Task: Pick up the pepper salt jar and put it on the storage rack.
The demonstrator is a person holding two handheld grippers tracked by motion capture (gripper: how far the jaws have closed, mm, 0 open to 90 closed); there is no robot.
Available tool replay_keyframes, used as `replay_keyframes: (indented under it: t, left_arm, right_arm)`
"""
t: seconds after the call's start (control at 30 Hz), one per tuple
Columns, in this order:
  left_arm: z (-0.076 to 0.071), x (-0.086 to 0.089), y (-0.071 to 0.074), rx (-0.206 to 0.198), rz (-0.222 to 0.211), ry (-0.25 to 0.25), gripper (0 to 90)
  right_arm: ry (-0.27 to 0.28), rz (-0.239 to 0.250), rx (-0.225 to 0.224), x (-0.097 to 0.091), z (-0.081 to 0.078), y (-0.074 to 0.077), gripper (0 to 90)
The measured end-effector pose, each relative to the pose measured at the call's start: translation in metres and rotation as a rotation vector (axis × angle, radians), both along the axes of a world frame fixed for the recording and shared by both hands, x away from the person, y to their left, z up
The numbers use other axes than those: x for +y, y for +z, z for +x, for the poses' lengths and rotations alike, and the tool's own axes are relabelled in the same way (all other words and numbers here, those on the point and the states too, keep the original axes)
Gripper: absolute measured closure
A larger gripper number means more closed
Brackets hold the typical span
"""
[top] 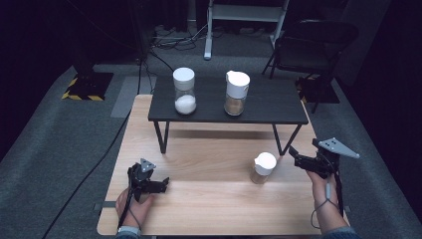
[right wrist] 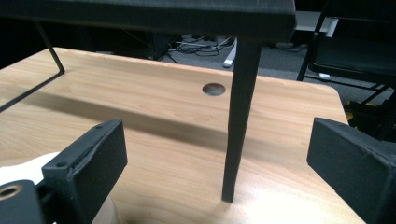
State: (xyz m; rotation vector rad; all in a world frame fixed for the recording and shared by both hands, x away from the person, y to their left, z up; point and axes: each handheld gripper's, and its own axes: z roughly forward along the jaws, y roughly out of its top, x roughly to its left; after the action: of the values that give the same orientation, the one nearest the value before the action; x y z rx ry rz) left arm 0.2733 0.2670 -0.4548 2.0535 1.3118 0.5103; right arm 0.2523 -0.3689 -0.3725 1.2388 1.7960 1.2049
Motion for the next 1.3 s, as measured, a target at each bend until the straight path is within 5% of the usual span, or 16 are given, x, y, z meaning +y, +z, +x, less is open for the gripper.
replay_keyframes:
  t: [0.6, 1.3]
  left_arm:
    - [0.0, 0.0, 0.0, 0.0, 0.0, 0.0, 0.4]
    - [0.0, 0.0, 0.0, 0.0, 0.0, 0.0, 0.4]
  right_arm:
    - [0.012, -0.055, 0.037, -0.004, -0.005, -0.036, 4.0]
    - [0.004, -0.116, 0.178, -0.006, 0.005, -0.072, 1.7]
